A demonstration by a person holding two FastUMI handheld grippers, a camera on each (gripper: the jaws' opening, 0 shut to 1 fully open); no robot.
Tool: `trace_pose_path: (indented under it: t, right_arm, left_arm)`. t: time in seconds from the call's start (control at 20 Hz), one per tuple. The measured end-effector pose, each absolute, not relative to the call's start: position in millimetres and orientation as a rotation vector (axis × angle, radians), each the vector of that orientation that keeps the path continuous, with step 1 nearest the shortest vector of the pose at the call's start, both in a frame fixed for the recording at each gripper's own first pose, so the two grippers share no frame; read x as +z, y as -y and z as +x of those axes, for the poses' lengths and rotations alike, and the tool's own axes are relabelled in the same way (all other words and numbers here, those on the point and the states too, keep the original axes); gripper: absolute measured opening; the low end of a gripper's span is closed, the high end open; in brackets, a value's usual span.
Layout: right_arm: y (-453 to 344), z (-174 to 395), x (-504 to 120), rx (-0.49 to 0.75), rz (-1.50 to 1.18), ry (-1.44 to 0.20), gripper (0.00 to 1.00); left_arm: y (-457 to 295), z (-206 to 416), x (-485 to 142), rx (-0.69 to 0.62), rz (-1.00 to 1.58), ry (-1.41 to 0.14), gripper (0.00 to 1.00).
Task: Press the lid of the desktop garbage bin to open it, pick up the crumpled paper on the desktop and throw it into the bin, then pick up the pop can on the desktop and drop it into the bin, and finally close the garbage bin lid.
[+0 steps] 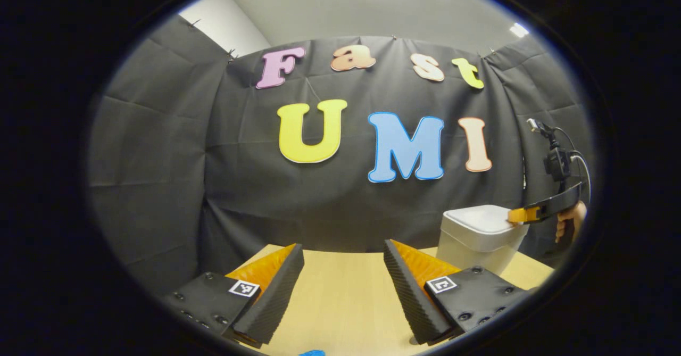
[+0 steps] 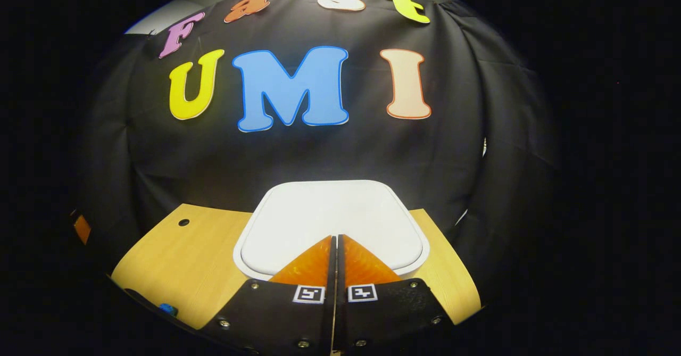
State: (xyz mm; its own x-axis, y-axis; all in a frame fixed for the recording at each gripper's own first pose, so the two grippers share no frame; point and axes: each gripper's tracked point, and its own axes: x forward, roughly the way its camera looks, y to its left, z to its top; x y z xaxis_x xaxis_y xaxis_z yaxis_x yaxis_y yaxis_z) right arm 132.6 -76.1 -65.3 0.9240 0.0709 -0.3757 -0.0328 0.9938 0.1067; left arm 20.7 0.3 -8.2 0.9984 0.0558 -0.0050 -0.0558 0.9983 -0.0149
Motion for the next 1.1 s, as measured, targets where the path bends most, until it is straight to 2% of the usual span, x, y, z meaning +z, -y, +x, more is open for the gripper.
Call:
trace_pose_path:
  t: [0.5,1.05,1.1]
  right_arm:
    - [79.1,133.5,-66.9,0.067,0.064,-0.384,0.01]
    - [81.4,159.3,11.8,0.029,0.003,-0.137,0.01]
    - [82.0,163.8,22.3,0.026,0.003,-0.109,0.01]
  left_arm:
    - [17.7,27.4,1.4,0.020,-0.017,0.025,1.00]
    - [-3.7,6.4,4.9,0.085,-0.018,0.022,1.00]
    - [-4.4,7.0,7.2,0.088,-0.019,0.024,0.95]
